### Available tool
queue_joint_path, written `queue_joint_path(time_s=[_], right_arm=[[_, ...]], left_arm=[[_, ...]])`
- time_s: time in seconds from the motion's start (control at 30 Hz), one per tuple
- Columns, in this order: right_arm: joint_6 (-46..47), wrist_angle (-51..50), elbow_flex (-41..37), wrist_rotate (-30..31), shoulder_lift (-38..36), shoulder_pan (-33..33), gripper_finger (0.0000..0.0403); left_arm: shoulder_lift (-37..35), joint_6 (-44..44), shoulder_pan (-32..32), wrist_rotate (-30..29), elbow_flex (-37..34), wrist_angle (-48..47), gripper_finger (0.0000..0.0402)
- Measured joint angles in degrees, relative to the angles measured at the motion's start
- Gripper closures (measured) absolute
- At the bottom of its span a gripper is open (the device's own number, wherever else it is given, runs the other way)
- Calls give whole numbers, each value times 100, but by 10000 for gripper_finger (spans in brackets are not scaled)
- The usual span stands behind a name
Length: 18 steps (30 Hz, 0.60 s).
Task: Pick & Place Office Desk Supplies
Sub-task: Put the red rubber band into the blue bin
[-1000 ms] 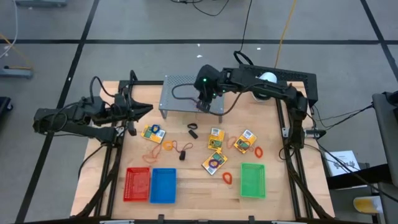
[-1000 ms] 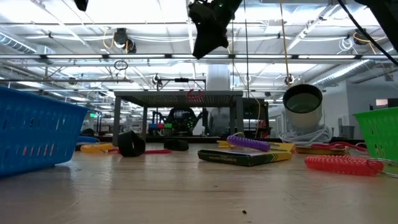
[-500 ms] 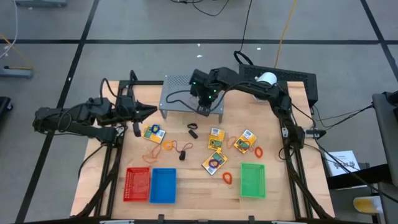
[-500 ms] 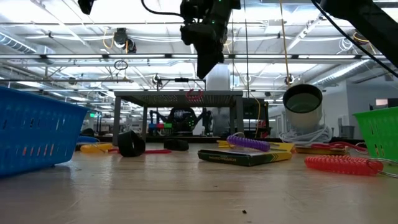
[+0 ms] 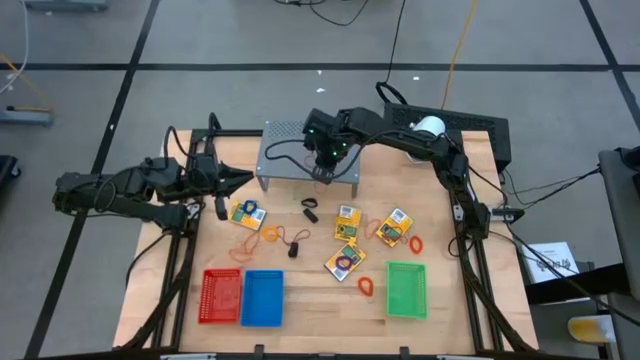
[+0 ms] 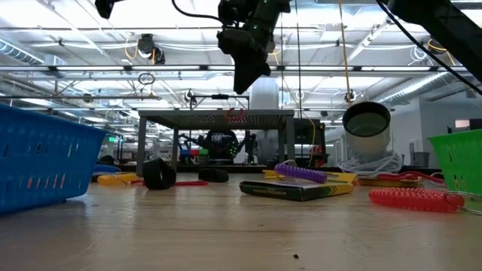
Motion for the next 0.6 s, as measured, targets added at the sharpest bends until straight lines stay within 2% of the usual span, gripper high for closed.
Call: queue_joint_path(time_s=[0.6], right_arm=[[-125,548,-931,-5,-13,-28,325]], left_arm=[[1,-59,0,0,0,-125,360]])
